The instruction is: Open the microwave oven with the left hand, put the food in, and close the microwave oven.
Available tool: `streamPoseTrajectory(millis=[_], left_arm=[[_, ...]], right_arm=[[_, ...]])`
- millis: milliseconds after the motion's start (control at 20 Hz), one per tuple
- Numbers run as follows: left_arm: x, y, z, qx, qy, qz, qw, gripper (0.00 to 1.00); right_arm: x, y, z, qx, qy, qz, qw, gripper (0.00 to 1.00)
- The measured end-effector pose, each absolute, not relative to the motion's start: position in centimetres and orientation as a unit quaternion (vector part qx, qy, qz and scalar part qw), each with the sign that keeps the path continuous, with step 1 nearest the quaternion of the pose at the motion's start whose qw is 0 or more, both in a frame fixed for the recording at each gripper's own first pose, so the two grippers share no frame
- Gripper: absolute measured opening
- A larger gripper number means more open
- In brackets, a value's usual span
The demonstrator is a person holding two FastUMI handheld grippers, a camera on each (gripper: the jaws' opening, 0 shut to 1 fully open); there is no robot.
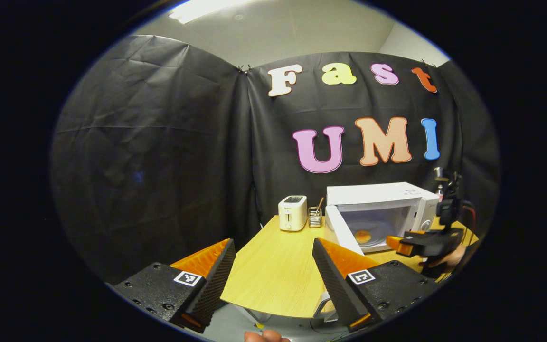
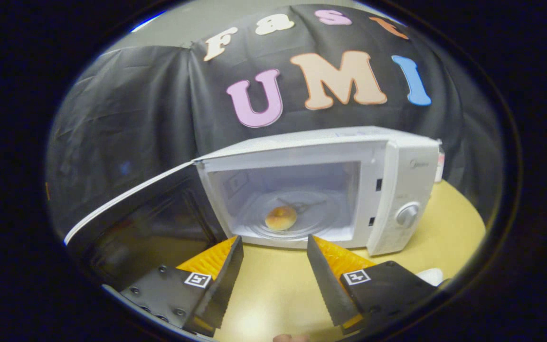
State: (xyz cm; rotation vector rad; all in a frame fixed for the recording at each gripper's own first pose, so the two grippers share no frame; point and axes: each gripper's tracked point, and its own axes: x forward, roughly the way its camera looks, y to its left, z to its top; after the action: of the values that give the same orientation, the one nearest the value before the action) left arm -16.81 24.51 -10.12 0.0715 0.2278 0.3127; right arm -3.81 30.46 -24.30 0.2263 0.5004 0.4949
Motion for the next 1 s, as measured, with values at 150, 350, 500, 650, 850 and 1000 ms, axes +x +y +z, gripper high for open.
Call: streamPoseTrajectory(millis=[150, 350, 500, 650, 850, 1000], left_arm=[[-17.6, 25.0, -13.1, 0.022, 0.149, 0.16, 0.976, 0.75], [-18.5, 24.8, -18.8, -0.012, 0.213, 0.18, 0.96, 0.1], [-18.3, 21.4, -22.9, -0.045, 0.258, 0.127, 0.957, 0.01], [-18.0, 20.3, -25.0, 0.001, 0.286, 0.11, 0.952, 0.0], [-16.9, 16.9, -25.2, 0.029, 0.298, 0.063, 0.952, 0.0], [-15.2, 13.5, -24.9, 0.042, 0.298, 0.021, 0.953, 0.0]], right_arm=[[-4.2, 27.7, -20.8, 0.094, 0.206, 0.244, 0.943, 0.8], [-3.8, 23.6, -17.4, 0.101, 0.182, 0.22, 0.953, 0.8], [-2.7, 20.9, -14.5, 0.097, 0.152, 0.202, 0.962, 0.8], [-2.4, 18.9, -11.9, 0.118, 0.139, 0.187, 0.965, 0.85], [-2.1, 15.8, -10.0, 0.132, 0.123, 0.158, 0.971, 0.79], [-1.9, 13.2, -9.9, 0.129, 0.118, 0.134, 0.975, 0.79]])
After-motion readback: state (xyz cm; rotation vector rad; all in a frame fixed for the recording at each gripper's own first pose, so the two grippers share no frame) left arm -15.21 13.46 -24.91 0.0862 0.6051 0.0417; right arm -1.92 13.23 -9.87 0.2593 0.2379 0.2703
